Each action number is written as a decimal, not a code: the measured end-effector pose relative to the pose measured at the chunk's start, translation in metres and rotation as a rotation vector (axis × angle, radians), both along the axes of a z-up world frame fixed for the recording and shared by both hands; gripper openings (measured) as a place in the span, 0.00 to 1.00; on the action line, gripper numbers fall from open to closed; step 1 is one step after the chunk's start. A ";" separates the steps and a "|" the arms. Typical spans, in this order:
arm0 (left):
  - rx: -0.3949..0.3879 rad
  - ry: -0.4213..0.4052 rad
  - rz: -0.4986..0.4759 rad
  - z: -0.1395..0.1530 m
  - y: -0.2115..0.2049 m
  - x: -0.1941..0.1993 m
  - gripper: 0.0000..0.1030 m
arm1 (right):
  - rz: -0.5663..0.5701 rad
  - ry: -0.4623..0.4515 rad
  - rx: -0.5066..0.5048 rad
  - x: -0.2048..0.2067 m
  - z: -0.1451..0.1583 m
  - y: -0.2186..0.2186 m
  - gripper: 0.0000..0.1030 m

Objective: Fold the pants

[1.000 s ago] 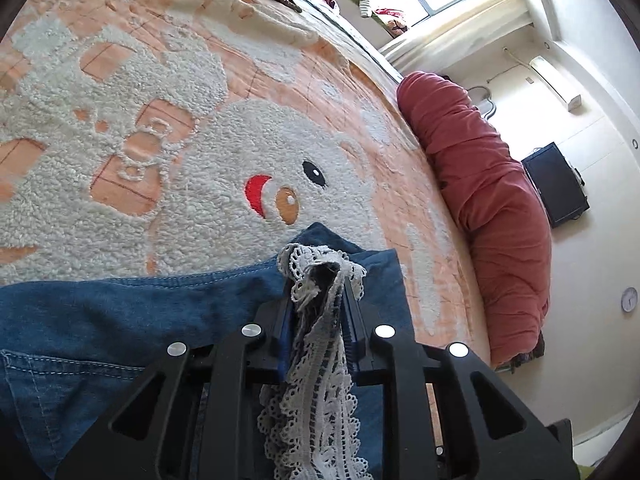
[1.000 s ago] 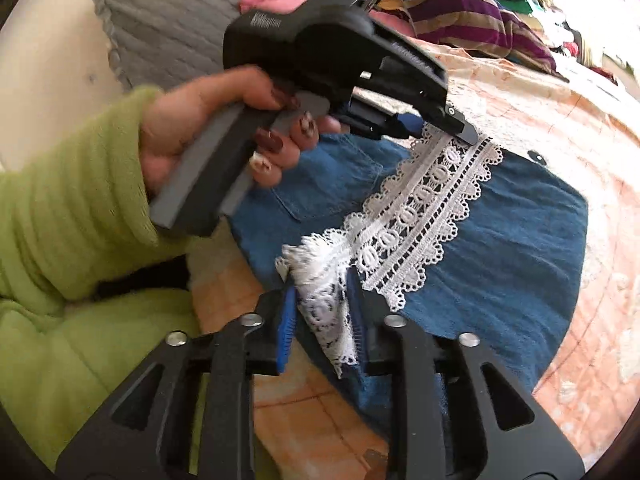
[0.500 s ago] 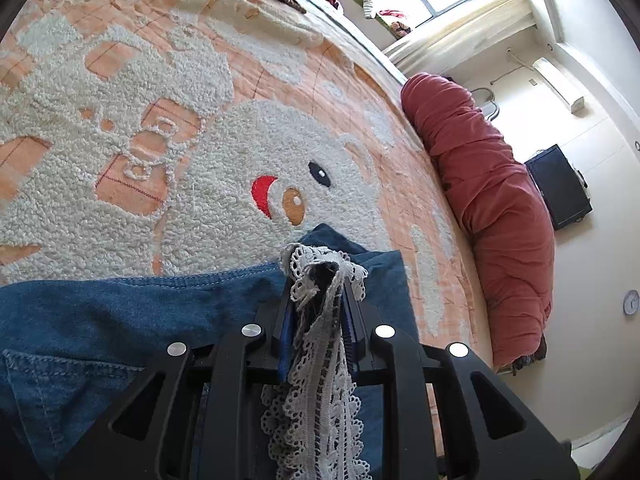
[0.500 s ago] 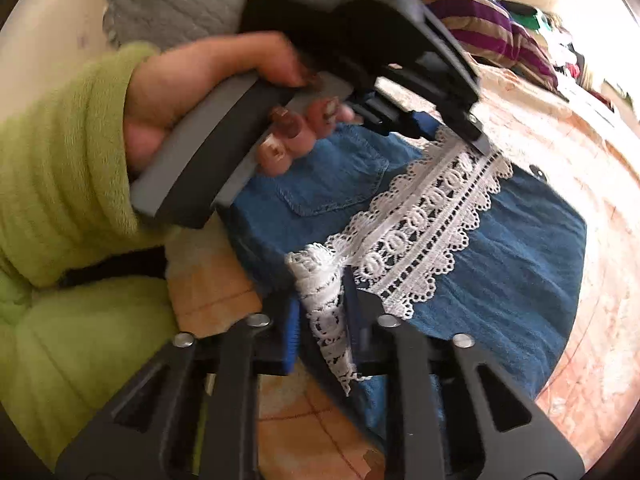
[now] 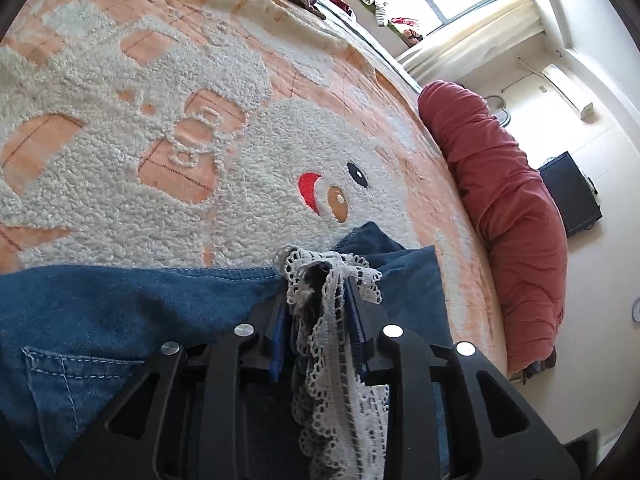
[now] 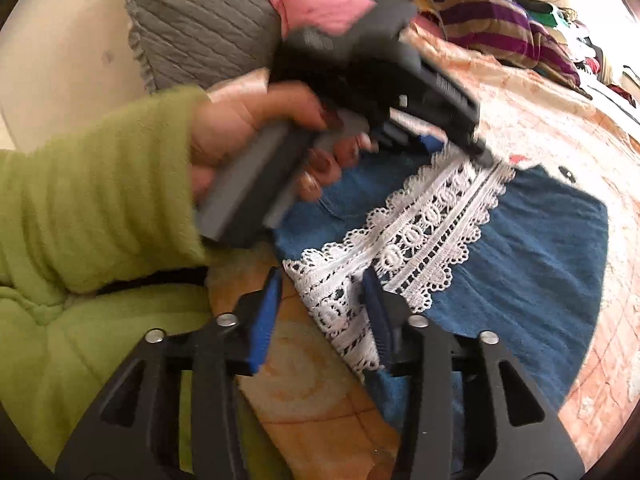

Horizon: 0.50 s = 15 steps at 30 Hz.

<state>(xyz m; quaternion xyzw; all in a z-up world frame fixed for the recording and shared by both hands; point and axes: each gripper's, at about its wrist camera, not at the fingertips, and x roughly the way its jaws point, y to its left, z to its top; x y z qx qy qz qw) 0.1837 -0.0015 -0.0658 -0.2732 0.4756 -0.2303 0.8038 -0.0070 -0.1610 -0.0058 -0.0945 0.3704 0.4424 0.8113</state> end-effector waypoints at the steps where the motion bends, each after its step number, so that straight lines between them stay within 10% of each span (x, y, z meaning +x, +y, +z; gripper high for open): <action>1: -0.007 -0.002 0.004 0.001 0.002 -0.001 0.30 | -0.010 -0.008 0.019 0.000 0.005 -0.007 0.44; 4: 0.011 -0.049 0.022 0.016 0.011 -0.011 0.54 | -0.104 -0.031 0.043 0.008 0.016 -0.035 0.53; 15: 0.257 -0.207 -0.096 0.065 -0.021 -0.099 0.54 | -0.251 -0.018 -0.076 0.024 -0.004 -0.079 0.53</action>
